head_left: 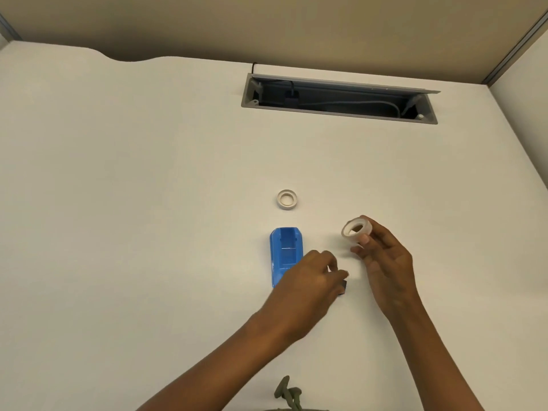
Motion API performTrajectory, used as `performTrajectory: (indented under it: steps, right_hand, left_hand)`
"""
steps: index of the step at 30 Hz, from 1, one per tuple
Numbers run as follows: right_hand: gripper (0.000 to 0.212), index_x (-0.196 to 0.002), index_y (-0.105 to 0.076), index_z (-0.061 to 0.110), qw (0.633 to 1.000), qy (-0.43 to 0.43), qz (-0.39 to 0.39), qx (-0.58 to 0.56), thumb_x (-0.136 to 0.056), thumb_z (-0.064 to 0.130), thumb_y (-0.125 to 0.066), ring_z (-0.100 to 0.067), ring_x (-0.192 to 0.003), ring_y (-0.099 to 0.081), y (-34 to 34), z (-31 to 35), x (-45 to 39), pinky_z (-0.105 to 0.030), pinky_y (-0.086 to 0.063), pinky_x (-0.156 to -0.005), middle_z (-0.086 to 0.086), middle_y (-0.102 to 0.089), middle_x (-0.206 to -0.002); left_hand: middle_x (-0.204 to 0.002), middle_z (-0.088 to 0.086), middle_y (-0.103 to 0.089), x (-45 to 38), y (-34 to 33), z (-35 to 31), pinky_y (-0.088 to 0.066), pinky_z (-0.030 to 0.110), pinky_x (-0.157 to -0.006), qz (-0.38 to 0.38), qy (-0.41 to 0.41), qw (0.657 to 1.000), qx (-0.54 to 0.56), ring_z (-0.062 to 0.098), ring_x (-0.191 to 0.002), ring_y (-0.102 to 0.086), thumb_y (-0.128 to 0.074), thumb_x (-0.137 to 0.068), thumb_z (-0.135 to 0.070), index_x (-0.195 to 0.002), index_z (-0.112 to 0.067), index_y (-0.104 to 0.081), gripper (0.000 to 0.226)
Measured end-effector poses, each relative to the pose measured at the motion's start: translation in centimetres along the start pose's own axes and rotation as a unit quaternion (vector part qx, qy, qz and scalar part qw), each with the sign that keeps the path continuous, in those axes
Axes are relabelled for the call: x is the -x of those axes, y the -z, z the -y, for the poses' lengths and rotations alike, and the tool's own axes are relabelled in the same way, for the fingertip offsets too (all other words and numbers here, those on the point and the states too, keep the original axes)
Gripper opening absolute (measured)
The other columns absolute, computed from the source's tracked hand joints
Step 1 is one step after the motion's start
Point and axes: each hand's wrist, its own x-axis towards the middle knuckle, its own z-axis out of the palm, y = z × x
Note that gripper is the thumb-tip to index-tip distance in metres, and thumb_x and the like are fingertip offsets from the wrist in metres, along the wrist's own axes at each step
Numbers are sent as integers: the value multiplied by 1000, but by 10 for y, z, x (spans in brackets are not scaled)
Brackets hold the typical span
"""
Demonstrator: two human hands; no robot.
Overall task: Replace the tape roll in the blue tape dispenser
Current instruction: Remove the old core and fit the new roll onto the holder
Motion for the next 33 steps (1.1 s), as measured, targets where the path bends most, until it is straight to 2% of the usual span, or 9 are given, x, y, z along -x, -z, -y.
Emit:
performTrajectory:
  steps: [5, 9, 11, 13, 15, 19, 24, 28, 33]
  right_hand:
    - [52, -115, -65, 16, 1000, -2, 6, 20, -66, 33, -73, -19, -105, -65, 4, -4, 5, -31, -54, -89, 3, -72, -110]
    - [48, -115, -65, 16, 999, 6, 26, 30, -69, 26, -73, -20, -111, -64, 7, -2, 6, -31, -52, -94, -1, -70, -115]
    - [46, -116, -65, 17, 999, 9, 38, 28, -70, 23, -72, -20, -112, -63, 9, 1, 7, -25, -53, -93, -1, -70, -116]
    - [47, -117, -64, 17, 998, 10, 51, 23, -71, 22, -71, -20, -114, -62, 9, 6, 7, -27, -52, -95, -2, -69, -119]
    - [48, -118, -63, 15, 998, 13, 61, 12, -71, 19, -73, -24, -115, -61, 8, 12, 7, -37, -50, -99, -5, -67, -121]
    - [52, -116, -64, 17, 996, 17, 85, 7, -66, 24, -76, -22, -110, -63, 0, 24, 6, -41, -48, -96, 2, -69, -117]
    - [45, -113, -66, 23, 986, 35, 154, 46, -70, 14, -75, -13, -100, -65, -14, 36, 5, -22, -53, -79, 8, -70, -113]
    - [47, -113, -66, 23, 976, 46, 194, 86, -70, 11, -79, -13, -100, -67, -28, 42, 4, -18, -53, -77, 10, -70, -112]
    - [48, -112, -65, 23, 970, 52, 216, 101, -66, 19, -78, -16, -103, -67, -40, 47, 4, -18, -54, -79, 10, -71, -111]
  left_hand:
    - [-106, 12, -56, -17, -23, 3, -53, 46, -73, 112, 27, 988, -106, 27, -99, -48, -59, -88, -16, -109, -7, -62, 23]
    - [-99, 11, -57, -19, -24, 4, -52, 45, -73, 102, 56, 989, -93, 28, -91, -54, -55, -90, -14, -107, -7, -61, 19]
    - [-105, 7, -57, -20, -16, 3, -53, 41, -74, 66, 80, 994, -25, 26, -89, -58, -54, -90, -20, -112, -12, -60, 23]
    - [-107, 1, -56, -22, -3, 0, -55, 30, -75, 22, 127, 985, 116, 18, -88, -62, -58, -88, -23, -114, -20, -61, 26]
    - [-105, 0, -57, -24, 12, 1, -55, 17, -76, -19, 179, 946, 269, 12, -89, -66, -62, -85, -16, -111, -21, -64, 27]
    - [-105, 9, -63, -24, 35, 8, -59, 31, -78, -84, 246, 850, 459, 19, -88, -71, -51, -86, 2, -110, -18, -65, 34]
    - [-100, 4, -72, -17, 50, 19, -57, 36, -83, -127, 270, 811, 503, 22, -86, -72, -53, -85, 2, -100, -17, -64, 27]
    - [-95, -1, -76, -12, 55, 22, -51, 33, -91, -119, 281, 807, 505, 18, -91, -72, -56, -86, -5, -96, -20, -70, 23]
    - [-96, 3, -76, -9, 59, 19, -55, 21, -82, -123, 275, 810, 503, 18, -91, -72, -68, -80, -15, -98, -19, -71, 18]
